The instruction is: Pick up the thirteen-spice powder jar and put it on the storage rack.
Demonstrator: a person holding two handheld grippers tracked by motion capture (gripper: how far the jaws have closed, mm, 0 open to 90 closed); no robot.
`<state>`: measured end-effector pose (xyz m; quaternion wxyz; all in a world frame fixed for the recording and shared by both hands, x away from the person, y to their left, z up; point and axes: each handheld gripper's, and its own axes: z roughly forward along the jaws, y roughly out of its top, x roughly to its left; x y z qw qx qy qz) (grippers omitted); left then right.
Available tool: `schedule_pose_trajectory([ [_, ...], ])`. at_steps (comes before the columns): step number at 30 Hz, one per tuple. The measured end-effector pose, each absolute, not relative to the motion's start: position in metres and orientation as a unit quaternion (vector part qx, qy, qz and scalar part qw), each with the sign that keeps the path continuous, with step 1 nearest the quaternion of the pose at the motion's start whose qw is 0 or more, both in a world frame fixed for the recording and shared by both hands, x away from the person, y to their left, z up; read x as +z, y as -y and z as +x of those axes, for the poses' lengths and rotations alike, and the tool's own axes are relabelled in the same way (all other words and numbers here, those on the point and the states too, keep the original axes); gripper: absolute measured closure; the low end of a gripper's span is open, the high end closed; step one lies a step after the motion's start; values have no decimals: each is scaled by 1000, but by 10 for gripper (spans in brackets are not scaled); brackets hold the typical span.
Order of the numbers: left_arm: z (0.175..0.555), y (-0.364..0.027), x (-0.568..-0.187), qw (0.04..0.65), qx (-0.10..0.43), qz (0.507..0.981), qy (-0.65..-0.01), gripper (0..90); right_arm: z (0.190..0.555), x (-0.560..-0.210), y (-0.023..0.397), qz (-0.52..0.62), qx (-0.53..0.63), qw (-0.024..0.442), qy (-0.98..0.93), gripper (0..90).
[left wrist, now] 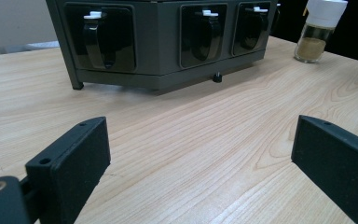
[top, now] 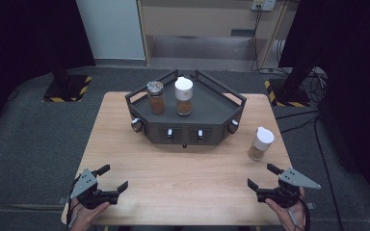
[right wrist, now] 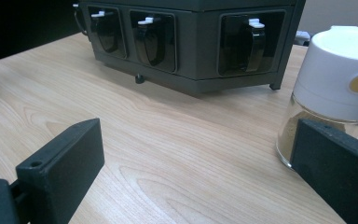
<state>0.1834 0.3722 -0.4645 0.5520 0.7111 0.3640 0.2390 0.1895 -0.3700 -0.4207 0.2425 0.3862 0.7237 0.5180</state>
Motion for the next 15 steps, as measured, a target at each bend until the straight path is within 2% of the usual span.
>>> schedule_pose_trajectory([
  [15,184,-372,-465,551,239,713,-362,33,188,-421,368,387,514,245,-726,20],
])
